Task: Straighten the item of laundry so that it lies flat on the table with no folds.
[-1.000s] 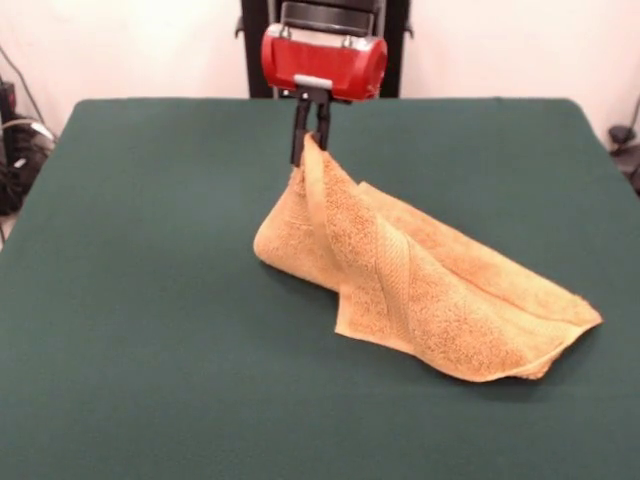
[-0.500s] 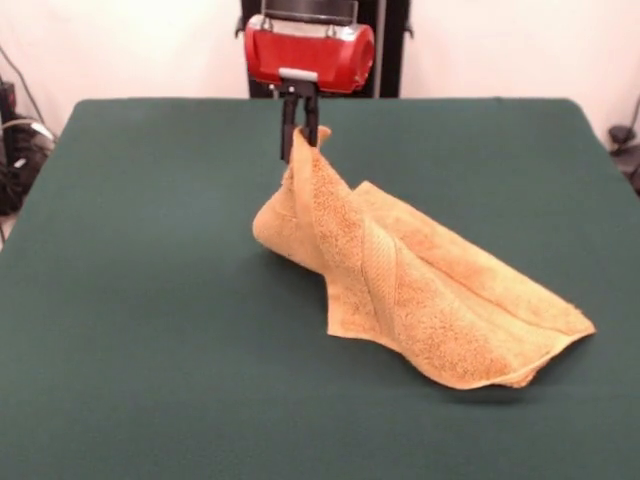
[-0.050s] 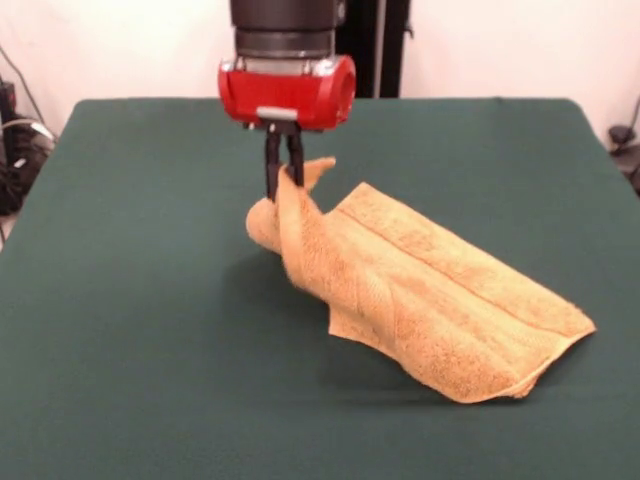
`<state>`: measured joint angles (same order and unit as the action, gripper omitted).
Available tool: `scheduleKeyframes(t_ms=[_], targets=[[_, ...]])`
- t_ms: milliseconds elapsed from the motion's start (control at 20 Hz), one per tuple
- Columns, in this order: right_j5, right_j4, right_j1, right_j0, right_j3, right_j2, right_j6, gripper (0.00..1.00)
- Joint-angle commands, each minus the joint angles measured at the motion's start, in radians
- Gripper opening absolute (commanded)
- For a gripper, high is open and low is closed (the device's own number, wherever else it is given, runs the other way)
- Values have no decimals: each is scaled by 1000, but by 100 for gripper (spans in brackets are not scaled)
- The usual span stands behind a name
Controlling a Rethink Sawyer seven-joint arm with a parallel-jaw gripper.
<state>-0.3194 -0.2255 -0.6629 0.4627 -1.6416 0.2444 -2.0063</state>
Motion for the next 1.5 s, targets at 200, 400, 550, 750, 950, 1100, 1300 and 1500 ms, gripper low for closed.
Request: scheduleKeyframes(t_ms=[200,400,550,750,950,1100,1300,1500], targets=[[-126,-98,173,31,164,237,235,0],[-148,-128,228,45,229,276,257,0],[-152,-148,243,54,244,298,257,0],[-162,-166,249,63,244,318,245,0],[-149,-191,250,72,233,333,225,0],[-154,-206,253,78,237,345,225,100],[-156,-226,231,62,245,326,205,100],[-185,-226,175,45,217,301,170,100]])
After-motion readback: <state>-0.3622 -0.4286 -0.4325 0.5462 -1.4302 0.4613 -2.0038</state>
